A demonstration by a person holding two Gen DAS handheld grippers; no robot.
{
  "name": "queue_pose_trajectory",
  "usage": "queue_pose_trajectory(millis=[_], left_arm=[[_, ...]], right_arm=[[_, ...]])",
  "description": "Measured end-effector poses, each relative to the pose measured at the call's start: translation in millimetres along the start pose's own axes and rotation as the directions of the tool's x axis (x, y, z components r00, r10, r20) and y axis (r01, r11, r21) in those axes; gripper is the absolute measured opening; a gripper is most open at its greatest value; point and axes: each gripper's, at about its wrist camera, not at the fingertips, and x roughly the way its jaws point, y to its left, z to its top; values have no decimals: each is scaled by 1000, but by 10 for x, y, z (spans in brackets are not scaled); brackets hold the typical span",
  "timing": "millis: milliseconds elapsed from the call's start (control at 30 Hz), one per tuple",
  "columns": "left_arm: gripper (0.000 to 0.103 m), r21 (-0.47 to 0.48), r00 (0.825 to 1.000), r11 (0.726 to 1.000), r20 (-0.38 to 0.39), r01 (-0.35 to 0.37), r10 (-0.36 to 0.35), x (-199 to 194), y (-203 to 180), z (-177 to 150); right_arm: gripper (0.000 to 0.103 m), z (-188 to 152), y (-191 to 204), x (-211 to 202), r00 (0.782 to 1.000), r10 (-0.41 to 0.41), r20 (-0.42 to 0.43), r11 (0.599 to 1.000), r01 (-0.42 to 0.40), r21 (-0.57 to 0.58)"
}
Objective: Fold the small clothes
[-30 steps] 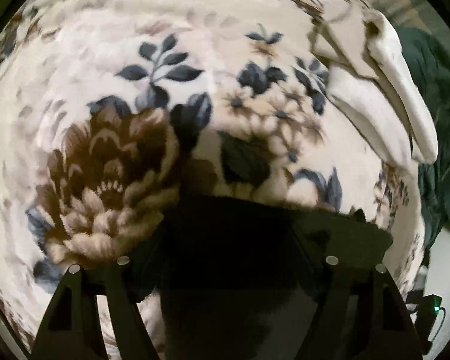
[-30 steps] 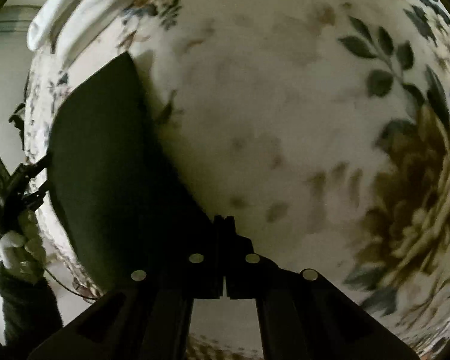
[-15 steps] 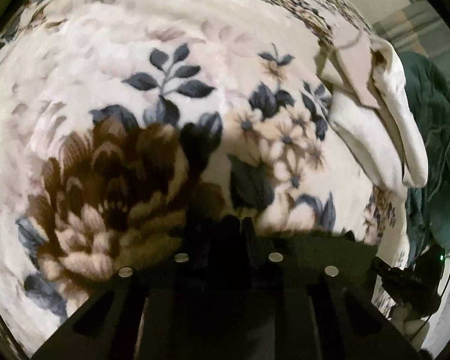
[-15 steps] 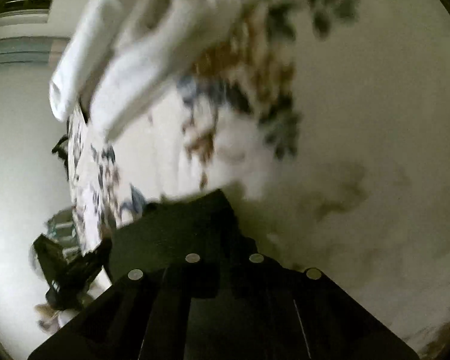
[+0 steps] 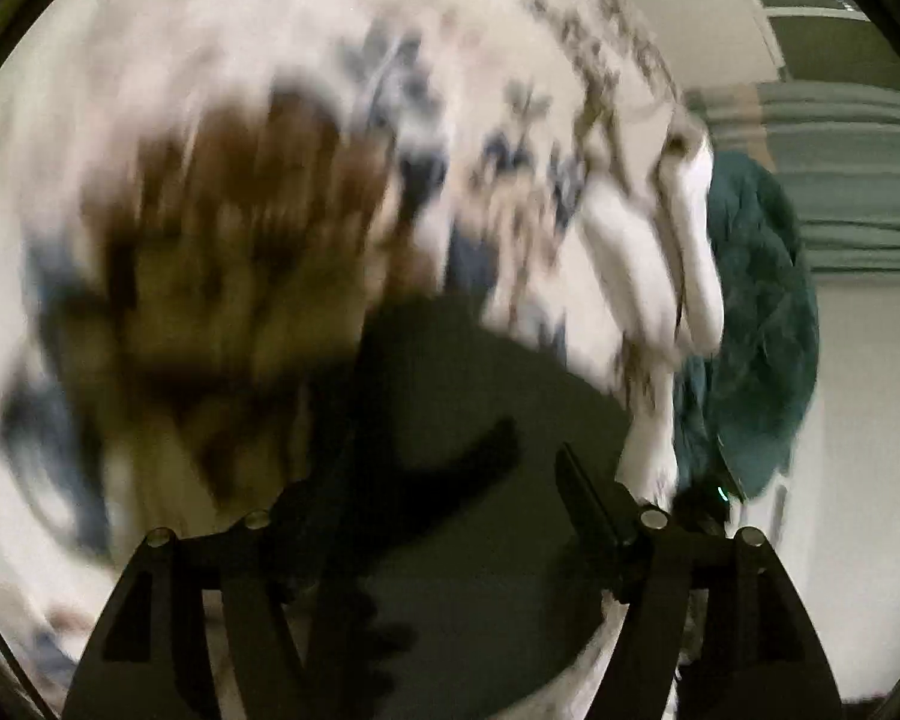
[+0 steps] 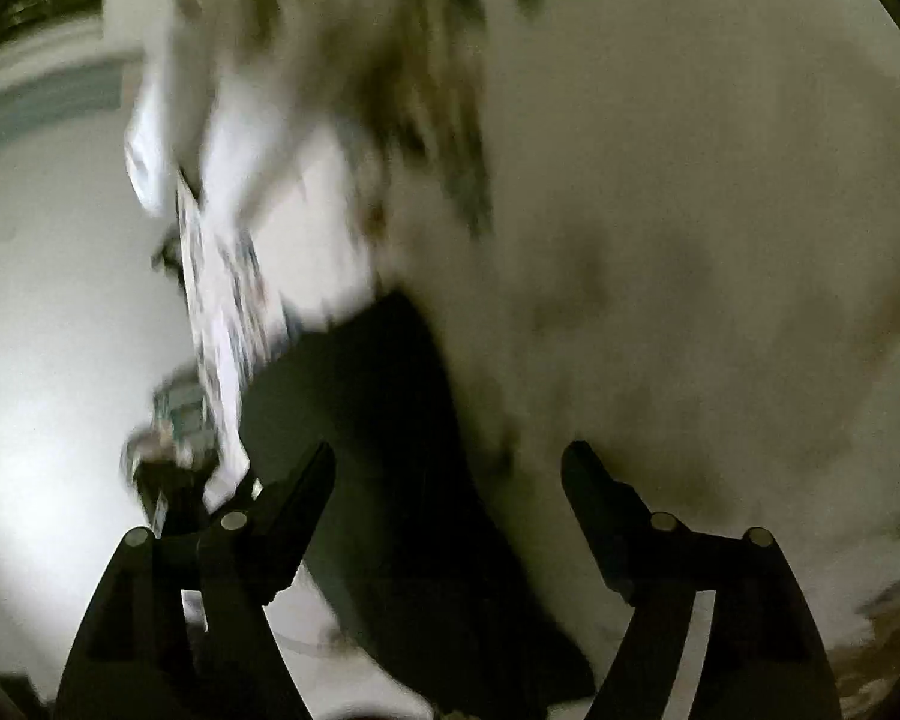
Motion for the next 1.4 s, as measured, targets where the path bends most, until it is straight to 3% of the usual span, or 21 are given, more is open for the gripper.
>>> queue_pose_trajectory(millis=[67,133,167,233,267,367,400,433,467,567,800,933,1067,1267,1400], left_arm=[[68,-10,997,1000,-72,-28,27,196,129,-176],[68,-5,994,1000,-109,-25,24,391,174,-280],[71,3,994,1000,-107,-24,24,430,165,-289],[91,16,995,1000,-100,-7,8,521,108,-274],[92,20,995,1000,-102,-6,8,559,65,-256],[92,54,995,998,-93,-30,35,585,-81,-221],[79,60,996,998,-80,-28,33,580,-112,-231],[36,75,997,997,-63,-36,41,544,-162,-240],[25,80,997,996,-65,-29,34,532,-170,-245],[22,86,998,996,-48,-24,28,443,-296,-267],[20,169,997,986,-75,-2,15,270,-937,-77],[20,275,996,961,-86,5,19,175,-1632,303],[20,343,997,939,-78,13,15,260,-2223,838],[20,403,998,915,-67,31,-5,688,-2856,1896],[22,373,993,928,-104,-7,49,1277,-2936,2550]], right_arm=[[80,-62,-34,248,996,26,-84,999,-29,-41],[82,-87,27,375,995,46,-94,995,-54,-85],[82,-88,83,449,992,76,-103,990,-87,-108],[82,-84,170,602,982,136,-134,982,-151,-117],[82,-90,232,725,973,167,-158,976,-186,-115],[82,-129,410,945,977,129,-172,972,-158,-172],[73,-140,449,970,978,126,-166,972,-156,-178],[41,-157,487,983,980,122,-159,973,-150,-177],[32,-171,496,987,986,87,-143,977,-113,-183],[23,-293,502,888,992,86,-87,978,-101,-183],[21,-483,690,447,995,97,37,988,-92,-128],[21,-418,1026,-8,985,126,116,986,-112,-121],[21,-56,1472,-502,969,116,216,986,-86,-145],[21,843,2016,-956,934,112,339,987,-67,-143],[21,1543,2051,-1050,923,88,374,993,-49,-110]])
